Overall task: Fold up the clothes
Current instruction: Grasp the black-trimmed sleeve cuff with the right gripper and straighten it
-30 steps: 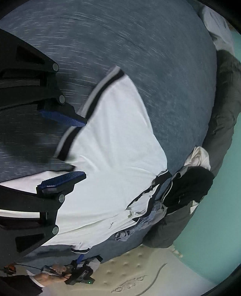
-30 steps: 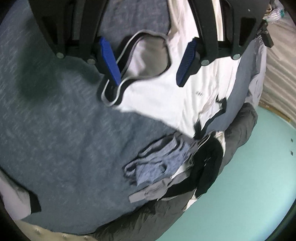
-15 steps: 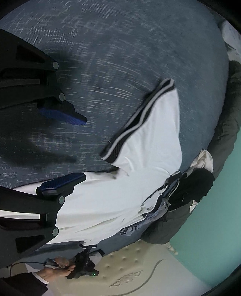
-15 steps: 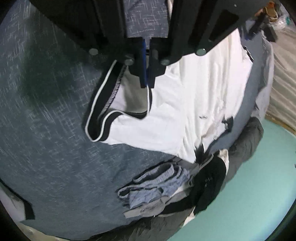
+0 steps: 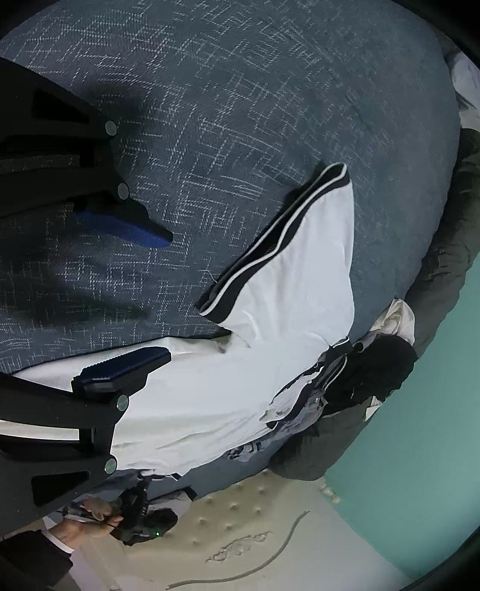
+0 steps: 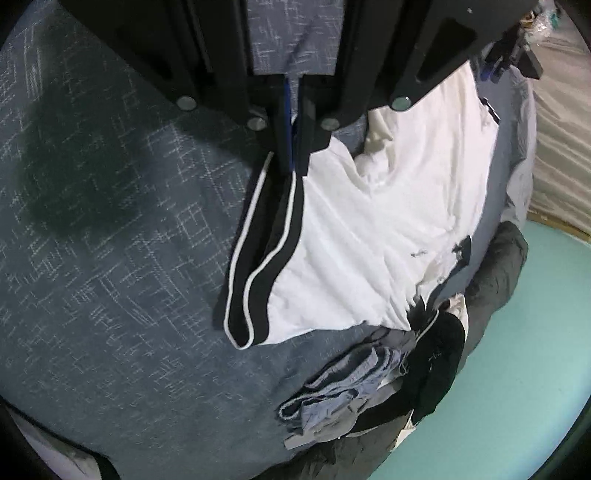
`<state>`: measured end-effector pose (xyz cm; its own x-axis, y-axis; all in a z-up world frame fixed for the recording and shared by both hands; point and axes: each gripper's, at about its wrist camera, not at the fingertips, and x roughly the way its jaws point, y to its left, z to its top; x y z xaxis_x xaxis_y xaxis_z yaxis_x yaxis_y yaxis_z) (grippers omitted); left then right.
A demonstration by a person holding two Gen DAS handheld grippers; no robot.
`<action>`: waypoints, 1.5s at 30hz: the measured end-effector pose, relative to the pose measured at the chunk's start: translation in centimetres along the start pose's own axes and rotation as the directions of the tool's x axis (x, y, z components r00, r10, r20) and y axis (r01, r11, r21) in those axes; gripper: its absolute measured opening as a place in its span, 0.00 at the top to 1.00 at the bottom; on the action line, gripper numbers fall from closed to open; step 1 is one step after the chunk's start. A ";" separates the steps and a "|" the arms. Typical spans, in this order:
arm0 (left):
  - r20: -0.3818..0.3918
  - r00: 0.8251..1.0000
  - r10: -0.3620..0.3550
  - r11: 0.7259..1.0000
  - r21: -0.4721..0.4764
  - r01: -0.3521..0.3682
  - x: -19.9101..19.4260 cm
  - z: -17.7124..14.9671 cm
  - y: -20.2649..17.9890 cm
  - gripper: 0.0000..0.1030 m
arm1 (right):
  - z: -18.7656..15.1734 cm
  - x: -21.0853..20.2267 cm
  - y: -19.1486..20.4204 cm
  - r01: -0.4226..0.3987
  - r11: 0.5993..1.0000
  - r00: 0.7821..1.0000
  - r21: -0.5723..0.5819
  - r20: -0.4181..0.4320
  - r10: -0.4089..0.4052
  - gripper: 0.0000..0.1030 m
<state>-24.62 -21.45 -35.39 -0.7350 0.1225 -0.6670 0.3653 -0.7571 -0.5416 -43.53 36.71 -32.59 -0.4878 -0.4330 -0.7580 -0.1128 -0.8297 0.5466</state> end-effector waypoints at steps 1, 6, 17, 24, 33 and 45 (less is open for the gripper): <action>0.003 1.000 -0.002 1.000 0.002 0.002 0.0 0.1 -0.1 0.41 | 0.1 -0.2 -0.1 -0.004 1.000 1.000 0.010 0.008 0.004 0.96; 0.011 1.000 -0.014 1.000 -0.004 0.014 0.0 0.5 0.1 0.41 | 1.1 -1.1 -0.7 -0.028 0.998 0.998 0.063 0.056 0.024 0.62; 0.011 1.000 -0.014 1.000 -0.016 0.014 0.0 0.5 0.7 0.40 | 3.7 1.8 0.0 -0.025 0.998 0.999 0.057 0.034 0.023 0.67; 0.007 1.000 -0.015 1.000 -0.017 0.016 0.2 0.5 0.7 0.40 | 3.6 1.3 0.5 0.076 0.996 0.993 -0.057 0.091 -0.070 0.99; 0.004 1.000 -0.015 1.000 -0.014 0.016 0.2 0.4 0.6 0.40 | 3.2 1.9 -1.3 0.120 0.992 0.990 -0.032 0.076 -0.117 0.99; 0.028 1.000 -0.009 1.000 -0.030 0.010 -0.3 0.9 1.1 0.40 | 2.8 -0.1 -1.4 0.143 0.990 0.982 0.017 0.125 -0.144 0.92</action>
<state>-24.54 -22.93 -35.31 -0.7541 0.1115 -0.6473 0.3746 -0.7365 -0.5632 -45.75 38.88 -32.31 -0.5704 -0.2617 -0.7785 -0.1961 -0.8771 0.4385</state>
